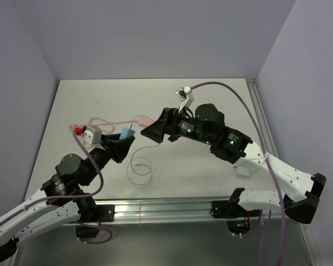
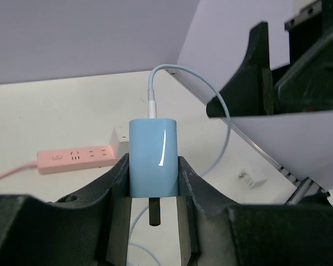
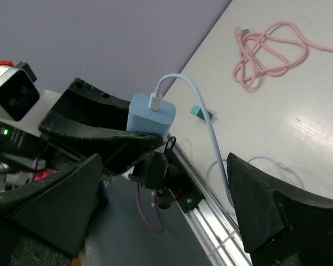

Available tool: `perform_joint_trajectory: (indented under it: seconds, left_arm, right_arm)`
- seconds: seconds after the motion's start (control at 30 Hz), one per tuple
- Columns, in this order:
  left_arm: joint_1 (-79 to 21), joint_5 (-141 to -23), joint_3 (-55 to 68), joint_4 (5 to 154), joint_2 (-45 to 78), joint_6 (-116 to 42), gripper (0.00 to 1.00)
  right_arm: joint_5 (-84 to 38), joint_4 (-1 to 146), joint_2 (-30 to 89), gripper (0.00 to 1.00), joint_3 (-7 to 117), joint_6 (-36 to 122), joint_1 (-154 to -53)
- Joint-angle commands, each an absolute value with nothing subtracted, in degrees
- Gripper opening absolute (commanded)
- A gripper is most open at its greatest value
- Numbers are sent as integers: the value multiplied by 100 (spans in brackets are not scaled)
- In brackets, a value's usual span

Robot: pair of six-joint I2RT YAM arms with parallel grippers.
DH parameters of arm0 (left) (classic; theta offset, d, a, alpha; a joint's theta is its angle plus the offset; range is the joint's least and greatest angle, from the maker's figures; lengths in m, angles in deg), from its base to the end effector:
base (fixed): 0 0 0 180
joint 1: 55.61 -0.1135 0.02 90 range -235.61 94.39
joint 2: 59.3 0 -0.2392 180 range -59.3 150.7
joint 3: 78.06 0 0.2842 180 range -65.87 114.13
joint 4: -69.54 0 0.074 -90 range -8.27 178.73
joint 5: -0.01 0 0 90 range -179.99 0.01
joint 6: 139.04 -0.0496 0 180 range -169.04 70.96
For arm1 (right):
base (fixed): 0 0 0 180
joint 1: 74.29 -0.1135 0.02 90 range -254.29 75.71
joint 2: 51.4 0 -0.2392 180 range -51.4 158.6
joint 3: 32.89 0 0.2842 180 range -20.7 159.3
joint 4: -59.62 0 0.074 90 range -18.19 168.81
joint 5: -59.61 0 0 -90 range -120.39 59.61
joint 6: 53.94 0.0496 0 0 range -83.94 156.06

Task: Insert the plug

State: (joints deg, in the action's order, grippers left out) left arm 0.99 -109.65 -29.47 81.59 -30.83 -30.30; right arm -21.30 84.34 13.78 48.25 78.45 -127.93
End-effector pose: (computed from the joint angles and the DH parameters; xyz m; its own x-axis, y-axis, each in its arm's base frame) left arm 0.1219 -0.1545 0.3422 -0.1205 -0.3669 -0.9224 0.5957 0.7166 -0.3628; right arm 0.1801 0.2578 0.3900 -0.6652 0.2193 -0.7137 -0.5948 0.4222 0.6841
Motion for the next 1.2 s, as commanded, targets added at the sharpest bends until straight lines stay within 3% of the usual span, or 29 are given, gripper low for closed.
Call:
perform_joint_trajectory:
  seconds: [0.0, 0.07, 0.33, 0.4, 0.5, 0.6, 0.73, 0.93, 1.17]
  left_arm:
    - [81, -10257, -3063, 7856, -3346, -3603, 0]
    - [81, -10108, -2975, 8023, -3311, -3647, 0]
    - [90, -9746, -2571, 8515, -2915, -4034, 0]
    - [90, -9781, -2466, 8612, -2845, -4122, 0]
    - [90, -9852, -2386, 8726, -2801, -4253, 0]
    - [90, -9940, -2316, 8788, -2749, -4341, 0]
    - [90, -10142, -2272, 8823, -2669, -4386, 0]
    - [90, -10213, -2246, 8657, -2529, -4438, 0]
    - [90, -10001, -2175, 8551, -2502, -4482, 0]
  right_arm:
    - [-800, 8692, 1293, 100, 5021, 7113, -12187]
    - [-38, 9104, 1477, 100, 5285, 6938, -11869]
    - [889, 11038, 2864, 100, 7623, 5715, -11647]
    - [977, 10908, 2902, 97, 7520, 5934, -11656]
    - [1180, 10784, 3015, 83, 7387, 6137, -11665]
    - [1111, 11153, 3121, 78, 7466, 6084, -11700]
    - [784, 10953, 2718, 80, 7142, 6171, -11858]
    - [837, 10267, 2497, 95, 6473, 7137, -11946]
    - [697, 9923, 2795, 91, 6411, 7587, -11999]
